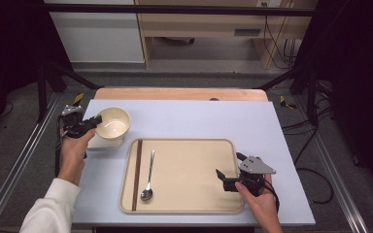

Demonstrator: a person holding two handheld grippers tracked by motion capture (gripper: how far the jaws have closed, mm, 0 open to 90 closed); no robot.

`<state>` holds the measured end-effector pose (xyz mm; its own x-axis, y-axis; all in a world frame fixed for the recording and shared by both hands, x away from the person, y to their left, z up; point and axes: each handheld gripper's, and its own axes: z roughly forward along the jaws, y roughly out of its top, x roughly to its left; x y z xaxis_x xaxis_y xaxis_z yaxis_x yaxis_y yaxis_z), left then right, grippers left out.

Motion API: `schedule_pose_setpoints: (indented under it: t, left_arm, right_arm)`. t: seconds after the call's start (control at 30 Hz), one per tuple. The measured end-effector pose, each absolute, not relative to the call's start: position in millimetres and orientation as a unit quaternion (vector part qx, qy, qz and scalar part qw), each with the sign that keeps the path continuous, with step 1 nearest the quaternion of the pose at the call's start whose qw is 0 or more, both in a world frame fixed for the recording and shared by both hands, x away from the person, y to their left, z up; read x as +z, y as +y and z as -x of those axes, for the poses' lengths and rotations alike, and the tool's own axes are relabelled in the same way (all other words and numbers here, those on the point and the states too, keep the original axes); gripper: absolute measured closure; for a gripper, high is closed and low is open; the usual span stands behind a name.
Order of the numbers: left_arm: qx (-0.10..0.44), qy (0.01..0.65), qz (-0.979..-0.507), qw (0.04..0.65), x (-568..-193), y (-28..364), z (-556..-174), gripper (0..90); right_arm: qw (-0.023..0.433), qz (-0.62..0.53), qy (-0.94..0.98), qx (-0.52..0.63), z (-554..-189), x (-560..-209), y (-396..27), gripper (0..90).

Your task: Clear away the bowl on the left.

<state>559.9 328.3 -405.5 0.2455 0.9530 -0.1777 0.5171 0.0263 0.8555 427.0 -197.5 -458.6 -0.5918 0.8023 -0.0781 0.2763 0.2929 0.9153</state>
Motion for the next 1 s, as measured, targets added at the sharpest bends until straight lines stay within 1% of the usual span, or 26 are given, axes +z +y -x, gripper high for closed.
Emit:
schedule_pose_setpoints:
  t: [0.2, 0.47, 0.63, 1.0]
  left_arm:
    - [0.230, 0.532, -0.669, 0.466, -393, 305, -544, 81.8]
    - [0.217, 0.485, -0.699, 0.478, -381, 263, -519, 81.9]
    - [0.203, 0.464, -0.718, 0.477, -384, 238, -505, 81.9]
    - [0.162, 0.428, -0.754, 0.471, -401, 198, -488, 81.9]
  right_arm:
    - [0.278, -0.358, 0.754, 0.476, -427, -458, -198, 7.6]
    - [0.279, -0.359, 0.752, 0.477, -427, -458, -201, 7.6]
    - [0.279, -0.359, 0.751, 0.478, -427, -457, -202, 7.6]
    - [0.277, -0.358, 0.753, 0.477, -428, -458, -202, 7.5]
